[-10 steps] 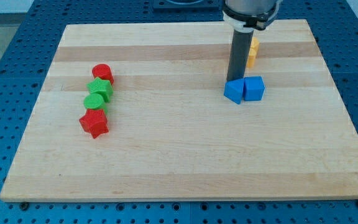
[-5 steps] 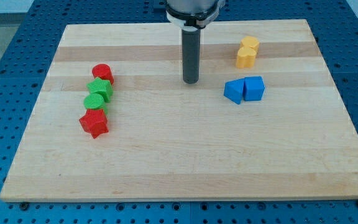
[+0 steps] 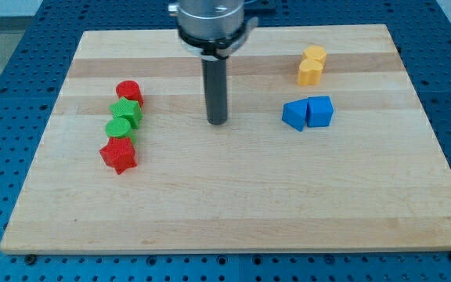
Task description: Separate the red blocks from the green blocks
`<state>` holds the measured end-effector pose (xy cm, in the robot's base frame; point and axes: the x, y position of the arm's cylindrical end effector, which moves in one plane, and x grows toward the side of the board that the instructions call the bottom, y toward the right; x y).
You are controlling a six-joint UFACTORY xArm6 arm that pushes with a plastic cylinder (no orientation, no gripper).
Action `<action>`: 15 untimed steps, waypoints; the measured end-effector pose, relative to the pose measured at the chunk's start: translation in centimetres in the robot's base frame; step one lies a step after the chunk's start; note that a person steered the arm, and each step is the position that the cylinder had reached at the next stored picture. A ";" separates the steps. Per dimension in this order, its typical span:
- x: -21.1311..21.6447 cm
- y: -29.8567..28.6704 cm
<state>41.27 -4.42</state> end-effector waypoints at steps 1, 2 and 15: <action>-1.6 -4.2; -1.7 -8.2; 4.0 -19.5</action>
<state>45.23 -23.90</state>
